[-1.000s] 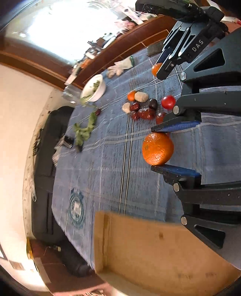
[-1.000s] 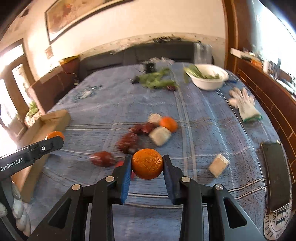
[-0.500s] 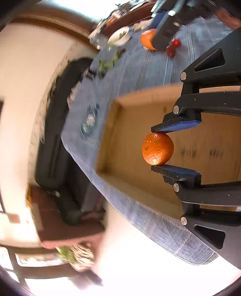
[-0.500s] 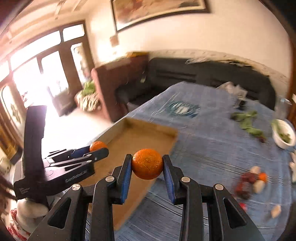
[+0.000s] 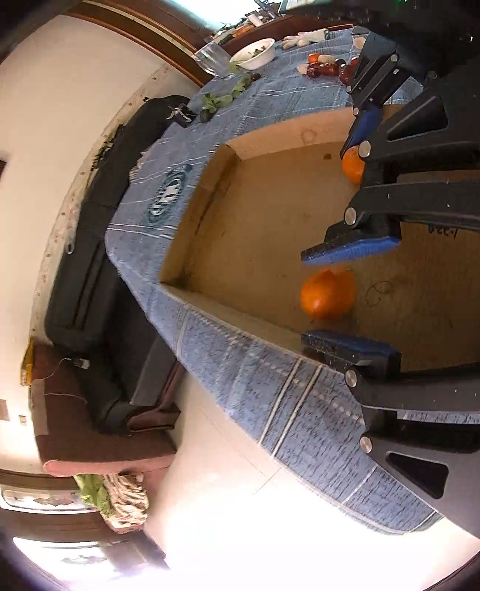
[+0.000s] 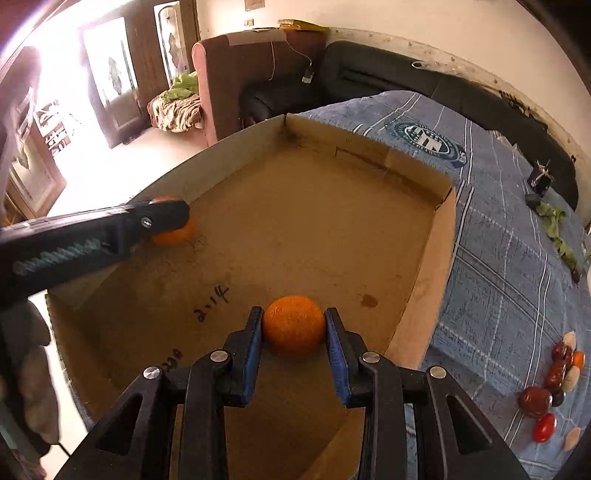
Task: Organize fruits
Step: 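Open both tools to drop the oranges into the box, then move both open tools back over the fruit on the table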
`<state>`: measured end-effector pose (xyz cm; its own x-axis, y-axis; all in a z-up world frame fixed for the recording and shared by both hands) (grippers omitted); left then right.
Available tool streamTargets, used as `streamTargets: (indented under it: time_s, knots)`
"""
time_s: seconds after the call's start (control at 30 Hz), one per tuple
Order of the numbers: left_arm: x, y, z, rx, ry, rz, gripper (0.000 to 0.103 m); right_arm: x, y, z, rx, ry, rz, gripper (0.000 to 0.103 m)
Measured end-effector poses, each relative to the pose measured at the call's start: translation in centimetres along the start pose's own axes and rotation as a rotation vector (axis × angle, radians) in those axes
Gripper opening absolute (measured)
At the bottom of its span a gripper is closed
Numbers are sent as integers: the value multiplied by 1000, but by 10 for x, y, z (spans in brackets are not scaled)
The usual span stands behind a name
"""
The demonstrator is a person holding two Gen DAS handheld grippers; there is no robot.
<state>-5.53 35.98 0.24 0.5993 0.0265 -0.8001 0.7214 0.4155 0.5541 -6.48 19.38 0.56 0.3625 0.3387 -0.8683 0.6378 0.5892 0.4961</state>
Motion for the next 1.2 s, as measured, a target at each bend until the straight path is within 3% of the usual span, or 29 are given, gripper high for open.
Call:
streamTargets:
  time_s: [0.27,0.43,0.77,0.93,1.2]
  knots:
    - [-33,8,3,-18,-15,88,49,-1,2,-1,-26,-25,29,38]
    - [-64,6,8,-45,-30,155,56,-25,4,-3,-24,-7,103,57]
    - [-111,-5,11,-96,-17,238,66,-82,-2,4,22,-16,251,65]
    - [-125,-13,37,-61,-36,253,69,-102,-20,22,68,-36,273,66]
    - [-140,-28,91,35,-67,271,74,-134,-66,81,186,-103,301,69]
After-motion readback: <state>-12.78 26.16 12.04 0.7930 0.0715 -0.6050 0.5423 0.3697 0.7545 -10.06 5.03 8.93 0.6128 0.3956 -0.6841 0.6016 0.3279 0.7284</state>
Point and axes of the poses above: each gripper's, at about its wrist camera, not at the fingertips, and x roughly the way its jaws point, z to its right, y to its top, the point moved 7 cm from there along x, roughly the way its jaws point, and after that the axes turned 4 degrees about -z, right-handed, at the moved point
